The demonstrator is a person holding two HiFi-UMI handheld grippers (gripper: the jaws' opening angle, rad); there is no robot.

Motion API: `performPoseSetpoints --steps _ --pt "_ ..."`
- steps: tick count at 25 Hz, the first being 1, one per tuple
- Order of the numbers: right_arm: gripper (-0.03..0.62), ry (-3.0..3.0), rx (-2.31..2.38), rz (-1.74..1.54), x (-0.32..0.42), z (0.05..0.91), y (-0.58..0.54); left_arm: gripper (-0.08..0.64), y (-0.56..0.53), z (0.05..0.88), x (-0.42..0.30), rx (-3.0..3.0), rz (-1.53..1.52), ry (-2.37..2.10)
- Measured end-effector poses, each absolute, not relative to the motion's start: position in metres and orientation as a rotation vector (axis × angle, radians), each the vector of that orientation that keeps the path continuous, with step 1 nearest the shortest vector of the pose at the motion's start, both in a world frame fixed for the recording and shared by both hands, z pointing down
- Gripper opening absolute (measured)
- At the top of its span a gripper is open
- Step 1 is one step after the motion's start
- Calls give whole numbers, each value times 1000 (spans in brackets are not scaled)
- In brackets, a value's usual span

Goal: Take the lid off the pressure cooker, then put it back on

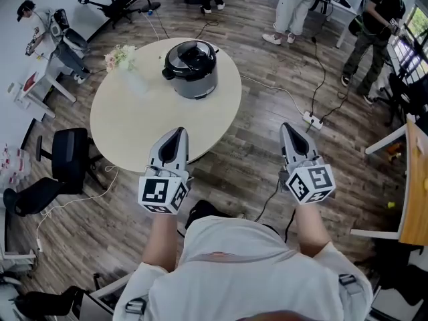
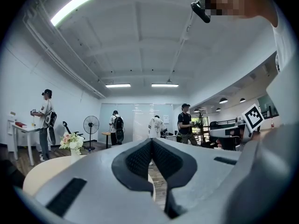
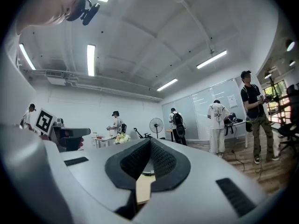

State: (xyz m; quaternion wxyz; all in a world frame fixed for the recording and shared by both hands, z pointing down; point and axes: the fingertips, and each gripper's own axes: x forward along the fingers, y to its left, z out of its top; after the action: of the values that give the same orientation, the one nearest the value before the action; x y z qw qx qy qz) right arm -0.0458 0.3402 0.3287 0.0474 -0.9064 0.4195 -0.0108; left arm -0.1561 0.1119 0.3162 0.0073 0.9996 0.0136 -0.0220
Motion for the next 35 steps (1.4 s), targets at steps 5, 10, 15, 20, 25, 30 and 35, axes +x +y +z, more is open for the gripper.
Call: performPoseSetpoints --steps 5,10,15,20,25,30,35 --pt "2 1332 -2745 -61 -26 335 350 6 121 326 -134 3111 -21 23" --pt "2 1379 -2741 -70 7 336 337 6 113 330 -92 3106 -14 46" --pt "2 1387 -2763 -98 64 342 311 6 93 339 -29 3090 -7 81" --pt "2 1404 -2771 -113 130 339 260 6 48 339 38 3087 12 90" --pt "2 1449 -2764 -129 190 336 193 6 -19 335 88 3094 -5 26" --pt "2 1538 -2738 -153 230 342 120 6 -85 348 114 3084 9 -82" --pt "2 1705 -2674 -183 258 353 63 6 -119 368 131 3027 35 -196"
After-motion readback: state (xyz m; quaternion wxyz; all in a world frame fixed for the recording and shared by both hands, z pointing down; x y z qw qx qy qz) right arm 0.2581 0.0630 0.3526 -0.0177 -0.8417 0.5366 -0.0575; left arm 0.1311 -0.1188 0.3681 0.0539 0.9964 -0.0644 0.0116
